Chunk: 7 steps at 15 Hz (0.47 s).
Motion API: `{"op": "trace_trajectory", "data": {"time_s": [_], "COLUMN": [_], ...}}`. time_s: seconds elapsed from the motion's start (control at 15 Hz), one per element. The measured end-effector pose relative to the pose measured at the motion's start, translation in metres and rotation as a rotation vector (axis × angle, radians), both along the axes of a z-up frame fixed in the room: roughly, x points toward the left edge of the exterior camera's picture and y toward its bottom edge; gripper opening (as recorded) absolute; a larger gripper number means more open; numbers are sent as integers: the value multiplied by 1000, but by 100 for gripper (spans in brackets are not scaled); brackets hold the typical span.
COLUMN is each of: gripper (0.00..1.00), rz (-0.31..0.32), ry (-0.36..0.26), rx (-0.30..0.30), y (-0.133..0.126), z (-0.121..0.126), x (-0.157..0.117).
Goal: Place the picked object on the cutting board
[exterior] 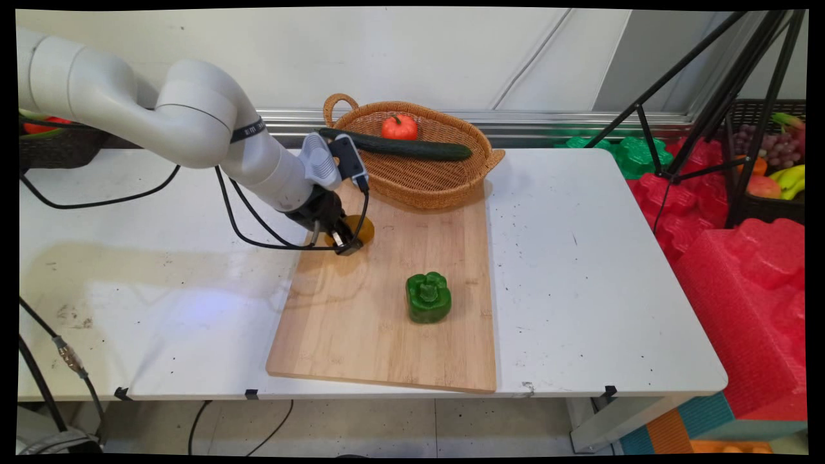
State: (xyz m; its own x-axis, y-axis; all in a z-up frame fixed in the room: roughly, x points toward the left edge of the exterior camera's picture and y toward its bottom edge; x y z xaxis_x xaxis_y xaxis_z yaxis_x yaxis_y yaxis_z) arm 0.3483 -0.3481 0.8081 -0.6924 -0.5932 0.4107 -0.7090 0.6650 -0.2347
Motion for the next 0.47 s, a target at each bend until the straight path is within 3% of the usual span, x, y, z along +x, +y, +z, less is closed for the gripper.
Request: {"op": "trace_trajectory", "data": {"time_s": [0.2, 0.27, 0.47], "gripper": [0, 100, 100], "rz": [-10, -12, -22], "ry": [0, 0, 4], "rx": [3, 3, -5], "y": [-2, -2, -1], "z": [-2, -2, 3], "x": [1, 2, 3]}}
